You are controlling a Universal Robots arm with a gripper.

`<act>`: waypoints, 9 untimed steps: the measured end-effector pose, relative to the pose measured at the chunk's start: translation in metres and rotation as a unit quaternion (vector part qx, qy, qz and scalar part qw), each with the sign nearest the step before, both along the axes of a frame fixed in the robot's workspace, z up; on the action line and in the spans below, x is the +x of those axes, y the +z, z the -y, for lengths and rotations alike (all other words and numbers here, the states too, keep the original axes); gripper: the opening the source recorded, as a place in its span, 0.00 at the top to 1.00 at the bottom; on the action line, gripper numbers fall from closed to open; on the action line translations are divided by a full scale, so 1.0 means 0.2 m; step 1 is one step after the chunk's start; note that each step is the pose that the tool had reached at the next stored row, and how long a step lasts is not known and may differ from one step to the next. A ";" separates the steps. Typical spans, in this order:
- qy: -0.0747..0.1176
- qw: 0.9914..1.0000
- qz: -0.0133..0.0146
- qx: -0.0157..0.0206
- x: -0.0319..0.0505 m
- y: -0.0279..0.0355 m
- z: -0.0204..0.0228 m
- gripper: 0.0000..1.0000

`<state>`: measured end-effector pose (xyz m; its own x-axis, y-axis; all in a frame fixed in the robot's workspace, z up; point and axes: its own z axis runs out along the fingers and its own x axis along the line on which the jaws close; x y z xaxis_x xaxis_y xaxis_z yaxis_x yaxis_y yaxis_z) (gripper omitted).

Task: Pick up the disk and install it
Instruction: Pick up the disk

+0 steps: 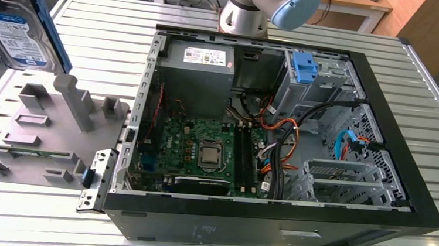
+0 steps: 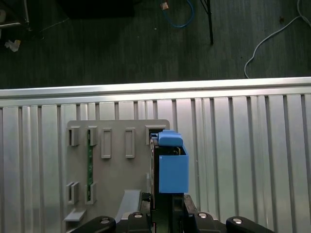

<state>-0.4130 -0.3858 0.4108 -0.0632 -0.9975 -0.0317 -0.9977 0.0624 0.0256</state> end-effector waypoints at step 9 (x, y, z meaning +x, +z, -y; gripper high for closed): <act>0.000 1.000 0.000 0.000 0.000 0.005 0.000 0.65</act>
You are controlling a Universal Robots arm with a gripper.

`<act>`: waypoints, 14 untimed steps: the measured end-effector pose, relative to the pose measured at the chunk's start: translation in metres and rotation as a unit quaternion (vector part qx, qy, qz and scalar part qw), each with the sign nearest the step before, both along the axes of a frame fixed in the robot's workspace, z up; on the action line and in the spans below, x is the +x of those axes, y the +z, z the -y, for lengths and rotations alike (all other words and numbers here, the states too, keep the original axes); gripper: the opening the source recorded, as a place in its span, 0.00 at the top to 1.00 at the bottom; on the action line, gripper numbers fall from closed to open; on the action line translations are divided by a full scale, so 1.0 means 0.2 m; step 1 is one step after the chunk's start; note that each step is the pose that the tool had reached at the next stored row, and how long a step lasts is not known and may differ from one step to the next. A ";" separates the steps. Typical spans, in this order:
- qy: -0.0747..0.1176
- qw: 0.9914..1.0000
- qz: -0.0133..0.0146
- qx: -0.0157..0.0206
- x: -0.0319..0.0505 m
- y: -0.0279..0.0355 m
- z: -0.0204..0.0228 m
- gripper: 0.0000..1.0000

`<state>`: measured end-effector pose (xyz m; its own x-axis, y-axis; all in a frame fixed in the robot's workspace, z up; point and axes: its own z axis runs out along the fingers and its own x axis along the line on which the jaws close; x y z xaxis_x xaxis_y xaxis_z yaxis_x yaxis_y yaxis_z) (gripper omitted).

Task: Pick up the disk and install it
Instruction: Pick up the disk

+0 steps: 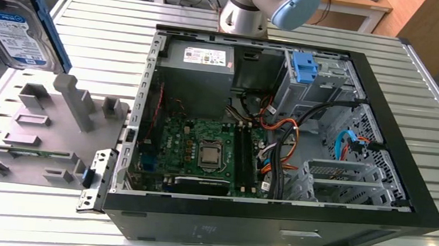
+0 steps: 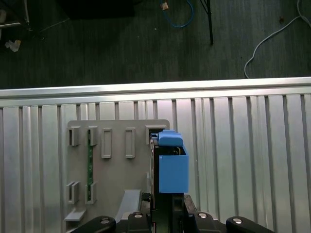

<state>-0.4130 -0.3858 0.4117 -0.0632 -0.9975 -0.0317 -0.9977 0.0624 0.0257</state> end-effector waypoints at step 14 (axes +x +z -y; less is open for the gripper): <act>0.000 1.000 0.000 0.000 0.000 0.113 -0.004 0.65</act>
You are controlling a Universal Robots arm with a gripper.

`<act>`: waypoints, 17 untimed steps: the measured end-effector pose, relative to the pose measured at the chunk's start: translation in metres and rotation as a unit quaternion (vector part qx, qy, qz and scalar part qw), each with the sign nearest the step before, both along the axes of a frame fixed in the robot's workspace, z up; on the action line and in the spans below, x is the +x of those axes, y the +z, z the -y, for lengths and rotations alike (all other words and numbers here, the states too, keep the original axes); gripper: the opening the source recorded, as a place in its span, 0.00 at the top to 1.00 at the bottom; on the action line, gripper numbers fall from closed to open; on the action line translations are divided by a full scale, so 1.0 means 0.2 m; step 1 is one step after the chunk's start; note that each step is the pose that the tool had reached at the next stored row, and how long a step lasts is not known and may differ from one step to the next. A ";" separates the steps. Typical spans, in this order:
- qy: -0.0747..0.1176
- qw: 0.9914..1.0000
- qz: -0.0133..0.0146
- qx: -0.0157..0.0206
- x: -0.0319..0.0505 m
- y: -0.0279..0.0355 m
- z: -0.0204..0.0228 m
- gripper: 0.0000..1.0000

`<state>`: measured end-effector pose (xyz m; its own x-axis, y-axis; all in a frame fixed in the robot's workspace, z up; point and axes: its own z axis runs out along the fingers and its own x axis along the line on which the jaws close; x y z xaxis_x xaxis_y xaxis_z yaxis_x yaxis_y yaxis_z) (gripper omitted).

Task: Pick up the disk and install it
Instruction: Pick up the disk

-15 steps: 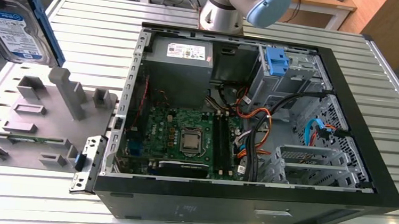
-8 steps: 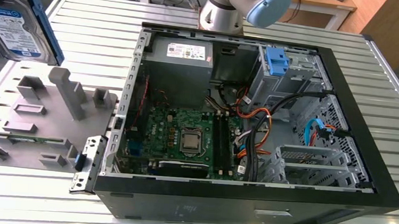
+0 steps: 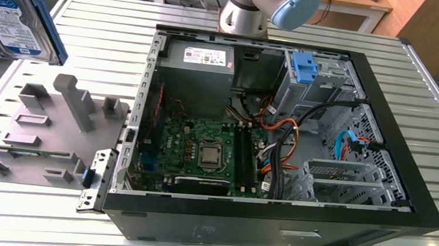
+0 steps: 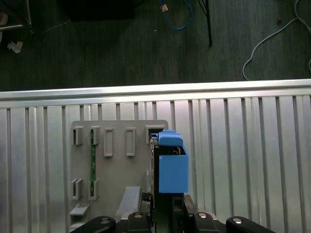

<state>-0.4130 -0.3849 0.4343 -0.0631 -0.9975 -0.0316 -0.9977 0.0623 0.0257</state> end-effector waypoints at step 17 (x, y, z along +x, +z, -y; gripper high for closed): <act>0.000 1.000 0.000 0.000 0.000 0.138 -0.003 0.65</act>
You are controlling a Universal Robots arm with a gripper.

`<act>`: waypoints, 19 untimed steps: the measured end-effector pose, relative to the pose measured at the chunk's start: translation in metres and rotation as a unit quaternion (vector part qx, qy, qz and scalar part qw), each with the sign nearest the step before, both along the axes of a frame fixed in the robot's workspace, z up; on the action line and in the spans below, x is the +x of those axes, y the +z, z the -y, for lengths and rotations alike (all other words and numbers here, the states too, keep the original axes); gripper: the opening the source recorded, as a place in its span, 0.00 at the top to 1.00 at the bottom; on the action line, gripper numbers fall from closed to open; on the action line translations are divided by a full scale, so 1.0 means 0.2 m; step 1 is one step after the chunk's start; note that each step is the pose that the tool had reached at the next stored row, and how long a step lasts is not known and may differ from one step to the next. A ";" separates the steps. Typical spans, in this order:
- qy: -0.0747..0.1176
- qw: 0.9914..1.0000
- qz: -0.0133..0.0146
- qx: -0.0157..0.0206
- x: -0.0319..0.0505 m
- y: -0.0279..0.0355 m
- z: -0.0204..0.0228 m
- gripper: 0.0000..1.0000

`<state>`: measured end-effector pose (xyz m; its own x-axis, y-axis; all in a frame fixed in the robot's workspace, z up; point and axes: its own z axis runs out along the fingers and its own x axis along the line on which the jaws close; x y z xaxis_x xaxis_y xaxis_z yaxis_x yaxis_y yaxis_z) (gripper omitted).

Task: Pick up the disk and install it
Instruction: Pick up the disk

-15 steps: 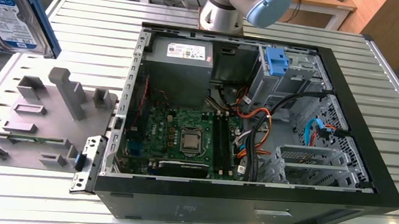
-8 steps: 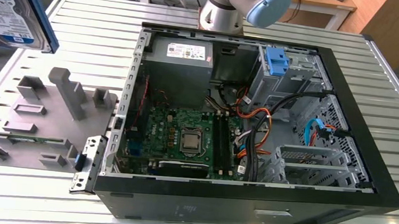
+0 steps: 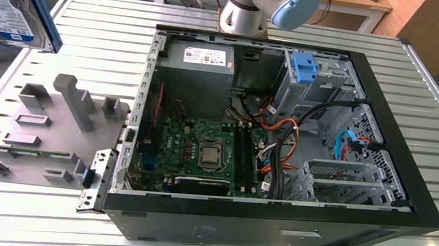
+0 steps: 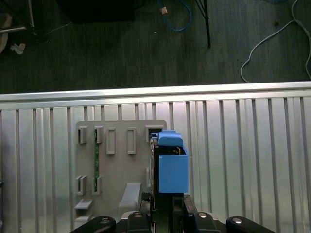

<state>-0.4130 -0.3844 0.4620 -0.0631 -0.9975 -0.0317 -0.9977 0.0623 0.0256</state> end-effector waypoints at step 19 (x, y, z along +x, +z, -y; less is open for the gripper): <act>0.000 1.000 0.000 0.000 0.000 0.052 0.000 0.65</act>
